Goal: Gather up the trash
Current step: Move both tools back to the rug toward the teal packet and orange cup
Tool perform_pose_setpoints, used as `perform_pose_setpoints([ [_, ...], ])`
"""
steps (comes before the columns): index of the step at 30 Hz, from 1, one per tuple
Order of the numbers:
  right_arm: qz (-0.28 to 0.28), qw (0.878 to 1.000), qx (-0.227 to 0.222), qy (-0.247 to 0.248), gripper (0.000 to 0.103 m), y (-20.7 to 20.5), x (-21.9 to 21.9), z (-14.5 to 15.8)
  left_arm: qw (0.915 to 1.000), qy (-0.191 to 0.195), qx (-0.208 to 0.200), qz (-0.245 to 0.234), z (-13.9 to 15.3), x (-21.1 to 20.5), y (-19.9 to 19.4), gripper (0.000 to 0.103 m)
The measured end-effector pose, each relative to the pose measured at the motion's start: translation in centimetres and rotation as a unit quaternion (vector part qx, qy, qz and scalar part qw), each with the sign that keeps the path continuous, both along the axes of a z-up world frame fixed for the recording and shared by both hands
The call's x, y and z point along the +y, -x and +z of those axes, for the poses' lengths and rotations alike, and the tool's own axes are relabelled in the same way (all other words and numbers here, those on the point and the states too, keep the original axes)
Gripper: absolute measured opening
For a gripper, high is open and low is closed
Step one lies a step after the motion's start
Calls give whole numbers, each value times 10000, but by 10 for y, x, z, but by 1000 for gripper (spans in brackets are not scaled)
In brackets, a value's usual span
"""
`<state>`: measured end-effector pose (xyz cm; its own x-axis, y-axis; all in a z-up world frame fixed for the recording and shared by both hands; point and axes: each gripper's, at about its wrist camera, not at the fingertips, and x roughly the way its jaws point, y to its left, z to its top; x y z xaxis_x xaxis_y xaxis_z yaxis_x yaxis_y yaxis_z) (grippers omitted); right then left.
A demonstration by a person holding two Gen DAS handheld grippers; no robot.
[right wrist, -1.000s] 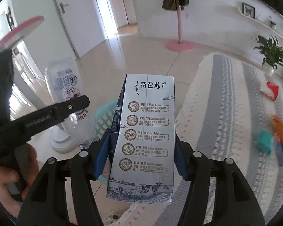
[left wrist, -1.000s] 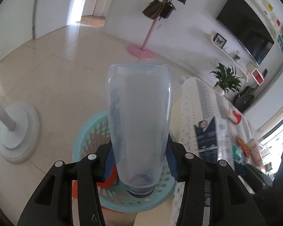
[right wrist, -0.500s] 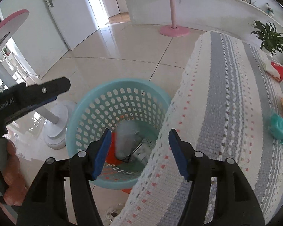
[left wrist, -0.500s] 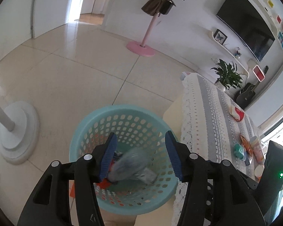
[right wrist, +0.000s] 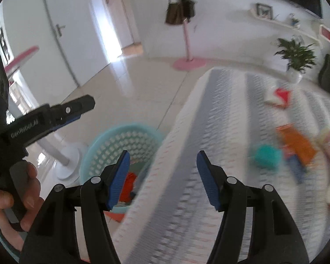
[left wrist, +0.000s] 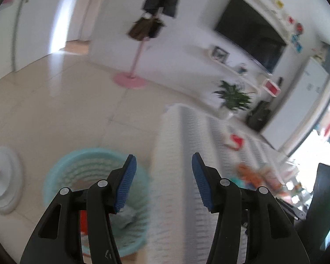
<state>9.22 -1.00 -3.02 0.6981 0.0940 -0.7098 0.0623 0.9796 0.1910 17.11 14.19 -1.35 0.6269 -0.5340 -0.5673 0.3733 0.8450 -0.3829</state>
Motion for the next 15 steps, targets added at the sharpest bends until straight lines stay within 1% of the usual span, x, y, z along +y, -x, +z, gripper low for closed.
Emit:
perform_pose_setpoints([
  [3,-268,9995,-142,90,59,18,-38,15,9994,-25,-87,-338,3,-42,8,50],
  [7,-646,9974,-226,218,59,40,-93,24,9967,-121,-71,-798,-6,-99,18,54],
  [9,-872,9953,-236,352,59,55,-123,26,9945,-333,-45,-993,-16,-132,23,61],
  [12,-1152,9920,-182,483,59,78,-166,23,9904,-618,-2,-1233,-33,-164,31,68],
  [15,-1444,9873,-30,657,59,101,-210,17,9842,-936,182,-1493,-51,-197,31,69],
])
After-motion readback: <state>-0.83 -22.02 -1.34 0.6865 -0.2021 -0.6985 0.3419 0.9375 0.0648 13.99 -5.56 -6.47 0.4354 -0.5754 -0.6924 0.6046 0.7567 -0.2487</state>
